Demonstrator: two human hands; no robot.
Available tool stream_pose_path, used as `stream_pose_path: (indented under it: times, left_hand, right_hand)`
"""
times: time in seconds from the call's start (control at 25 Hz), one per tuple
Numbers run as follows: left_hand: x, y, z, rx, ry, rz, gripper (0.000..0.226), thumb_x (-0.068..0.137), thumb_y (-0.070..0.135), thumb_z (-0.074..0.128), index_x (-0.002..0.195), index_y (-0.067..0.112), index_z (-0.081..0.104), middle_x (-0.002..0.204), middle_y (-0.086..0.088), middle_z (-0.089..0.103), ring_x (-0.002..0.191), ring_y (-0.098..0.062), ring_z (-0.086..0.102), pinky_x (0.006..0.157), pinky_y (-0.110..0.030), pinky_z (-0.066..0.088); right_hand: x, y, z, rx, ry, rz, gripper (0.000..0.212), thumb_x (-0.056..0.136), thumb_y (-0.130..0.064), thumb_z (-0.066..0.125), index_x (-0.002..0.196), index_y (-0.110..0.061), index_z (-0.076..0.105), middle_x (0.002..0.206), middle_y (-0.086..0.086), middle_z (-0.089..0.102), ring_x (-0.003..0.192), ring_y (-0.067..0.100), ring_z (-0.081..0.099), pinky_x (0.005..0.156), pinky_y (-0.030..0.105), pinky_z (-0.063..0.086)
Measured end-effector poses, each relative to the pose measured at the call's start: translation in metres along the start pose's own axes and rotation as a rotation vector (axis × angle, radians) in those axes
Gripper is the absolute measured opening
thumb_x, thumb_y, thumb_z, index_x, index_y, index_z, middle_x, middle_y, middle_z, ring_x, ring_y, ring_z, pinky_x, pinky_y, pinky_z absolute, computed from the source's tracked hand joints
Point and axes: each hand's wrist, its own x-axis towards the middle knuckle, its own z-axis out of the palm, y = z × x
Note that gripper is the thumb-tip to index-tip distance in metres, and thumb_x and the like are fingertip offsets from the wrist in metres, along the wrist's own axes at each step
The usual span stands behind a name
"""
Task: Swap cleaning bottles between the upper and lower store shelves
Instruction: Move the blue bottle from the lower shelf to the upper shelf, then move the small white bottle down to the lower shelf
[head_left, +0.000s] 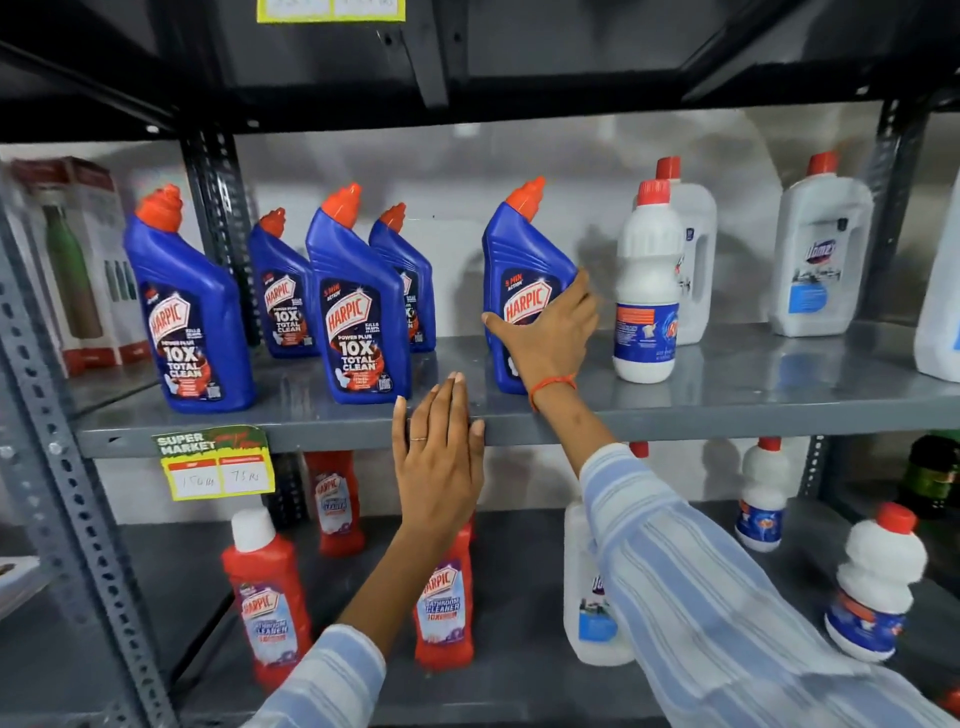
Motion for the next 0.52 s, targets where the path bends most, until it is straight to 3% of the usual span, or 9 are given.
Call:
stream_pose_path:
  times: [0.16, 0.28, 0.4, 0.52]
  left_hand:
    - [0.001, 0.006, 0.002, -0.038, 0.049, -0.066, 0.053, 0.105, 0.039, 0.016, 0.139, 0.004, 0.036, 0.129, -0.016, 0.056, 0.125, -0.024, 0.041, 0.116, -0.039, 0.008]
    - [-0.002, 0.019, 0.004, -0.067, 0.041, -0.029, 0.052, 0.103, 0.037, 0.022, 0.144, 0.005, 0.028, 0.141, -0.014, 0.047, 0.134, -0.023, 0.034, 0.118, -0.041, 0.005]
    - [0.000, 0.046, 0.007, -0.135, -0.016, 0.073, 0.054, 0.100, 0.036, 0.029, 0.144, 0.005, 0.027, 0.145, -0.013, 0.042, 0.137, -0.022, 0.032, 0.118, -0.043, 0.007]
    - [0.010, 0.079, 0.013, -0.146, -0.044, 0.110, 0.054, 0.101, 0.039, 0.027, 0.142, 0.004, 0.031, 0.142, -0.013, 0.046, 0.134, -0.022, 0.038, 0.117, -0.043, 0.009]
  right_hand:
    - [-0.004, 0.003, 0.003, -0.007, -0.001, 0.007, 0.112, 0.060, -0.047, 0.080, 0.141, -0.009, 0.014, 0.139, 0.020, 0.035, 0.127, 0.034, 0.035, 0.098, 0.050, 0.043]
    - [-0.010, 0.006, -0.013, 0.054, 0.076, -0.076, 0.110, 0.061, -0.054, 0.077, 0.142, -0.011, 0.016, 0.140, 0.018, 0.036, 0.129, 0.031, 0.034, 0.103, 0.041, 0.037]
    - [-0.001, 0.023, -0.043, 0.112, 0.276, -0.186, 0.085, 0.068, -0.042, 0.075, 0.134, -0.008, 0.033, 0.126, 0.020, 0.045, 0.117, 0.030, 0.044, 0.099, 0.036, 0.040]
    - [0.028, 0.060, -0.068, -0.095, 0.209, -0.067, 0.090, 0.062, -0.028, 0.080, 0.133, 0.001, 0.032, 0.128, 0.027, 0.043, 0.119, 0.041, 0.040, 0.104, 0.048, 0.034]
